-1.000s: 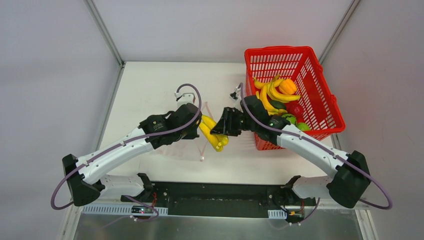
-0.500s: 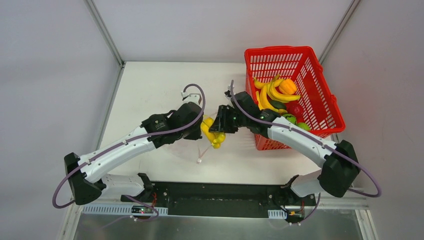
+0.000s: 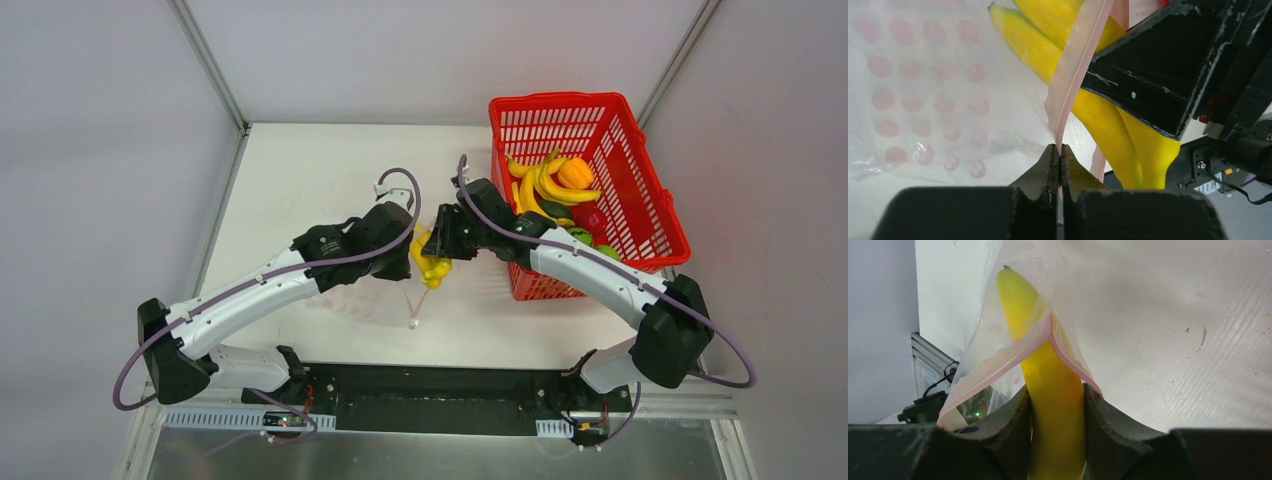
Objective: Place the food in the zip-top bag and seal the zipper
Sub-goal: Place the fake fruit in the zipper food storage bag.
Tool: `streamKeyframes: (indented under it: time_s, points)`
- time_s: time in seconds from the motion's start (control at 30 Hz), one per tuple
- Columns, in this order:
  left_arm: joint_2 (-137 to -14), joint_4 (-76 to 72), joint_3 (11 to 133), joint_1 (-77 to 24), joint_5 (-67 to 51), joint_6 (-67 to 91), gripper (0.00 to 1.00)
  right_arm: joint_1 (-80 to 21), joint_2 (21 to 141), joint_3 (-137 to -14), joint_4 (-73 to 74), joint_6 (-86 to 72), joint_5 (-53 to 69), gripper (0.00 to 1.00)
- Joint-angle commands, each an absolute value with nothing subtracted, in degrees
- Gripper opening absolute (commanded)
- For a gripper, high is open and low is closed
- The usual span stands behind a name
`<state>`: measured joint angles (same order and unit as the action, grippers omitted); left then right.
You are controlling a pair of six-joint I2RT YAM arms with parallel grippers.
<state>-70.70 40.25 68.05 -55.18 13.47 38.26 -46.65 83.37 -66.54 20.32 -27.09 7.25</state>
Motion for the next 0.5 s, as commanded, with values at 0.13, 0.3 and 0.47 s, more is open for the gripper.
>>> streamKeyframes:
  time_s: [0.13,0.3,0.47]
  points:
    - [-66.9,38.23,70.57,-55.69,9.82,37.53,0.0,-47.9,79.31,-66.21,12.79,-29.74,4.02,0.42]
    - [-66.37,39.71,71.19,-55.61,10.88,38.91,0.0,-47.98,78.3,-66.15,14.47,-28.38,3.82,0.49]
    - [-66.36,40.51,71.24,-55.61,12.1,39.91,0.0,-47.99,75.88,-64.12,12.95,-28.66,6.9,0.5]
